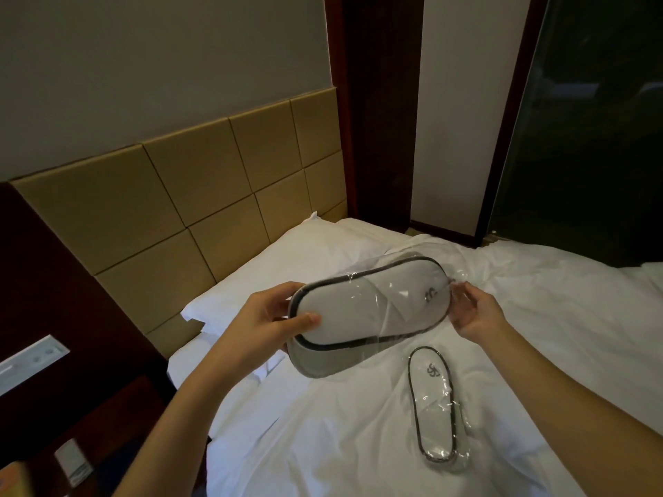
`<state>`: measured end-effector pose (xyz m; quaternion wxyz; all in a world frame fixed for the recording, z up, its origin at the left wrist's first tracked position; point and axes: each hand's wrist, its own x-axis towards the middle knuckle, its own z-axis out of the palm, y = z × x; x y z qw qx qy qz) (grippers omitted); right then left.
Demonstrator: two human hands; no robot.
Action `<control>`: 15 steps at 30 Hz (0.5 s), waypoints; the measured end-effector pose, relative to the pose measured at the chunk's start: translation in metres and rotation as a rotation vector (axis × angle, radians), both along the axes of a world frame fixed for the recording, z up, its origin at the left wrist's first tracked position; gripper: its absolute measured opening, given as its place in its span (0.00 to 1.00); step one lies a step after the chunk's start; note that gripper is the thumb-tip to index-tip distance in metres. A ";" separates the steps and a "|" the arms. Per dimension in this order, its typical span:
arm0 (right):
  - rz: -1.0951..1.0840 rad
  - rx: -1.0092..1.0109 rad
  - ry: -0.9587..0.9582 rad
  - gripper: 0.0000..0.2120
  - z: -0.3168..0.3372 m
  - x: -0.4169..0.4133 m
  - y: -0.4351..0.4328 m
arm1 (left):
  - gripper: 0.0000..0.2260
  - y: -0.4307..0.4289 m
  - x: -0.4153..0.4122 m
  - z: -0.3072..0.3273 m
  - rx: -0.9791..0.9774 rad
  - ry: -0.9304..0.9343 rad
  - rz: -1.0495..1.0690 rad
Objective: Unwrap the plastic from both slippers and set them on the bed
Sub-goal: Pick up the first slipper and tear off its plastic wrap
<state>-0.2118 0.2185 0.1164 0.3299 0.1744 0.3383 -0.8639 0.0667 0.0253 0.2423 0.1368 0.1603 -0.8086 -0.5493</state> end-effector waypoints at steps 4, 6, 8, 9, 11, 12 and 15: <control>-0.034 -0.039 -0.024 0.08 -0.008 -0.003 0.005 | 0.09 0.000 0.003 0.002 0.034 -0.016 0.006; -0.051 -0.045 -0.029 0.08 -0.011 -0.004 0.005 | 0.10 -0.001 0.004 0.003 0.047 -0.025 0.017; -0.060 -0.041 -0.028 0.08 -0.014 -0.005 0.006 | 0.11 -0.002 0.007 0.005 0.048 -0.033 0.025; -0.064 -0.040 -0.029 0.08 -0.015 -0.006 0.007 | 0.11 -0.003 0.009 0.006 0.046 -0.038 0.028; -0.077 -0.038 -0.041 0.09 -0.018 -0.009 0.009 | 0.11 -0.005 0.012 0.008 0.051 -0.042 0.028; -0.089 -0.038 -0.049 0.09 -0.019 -0.010 0.011 | 0.11 -0.007 0.013 0.009 0.056 -0.044 0.028; -0.131 -0.035 -0.059 0.10 -0.023 -0.016 0.015 | 0.11 -0.013 0.018 0.011 0.068 -0.047 0.032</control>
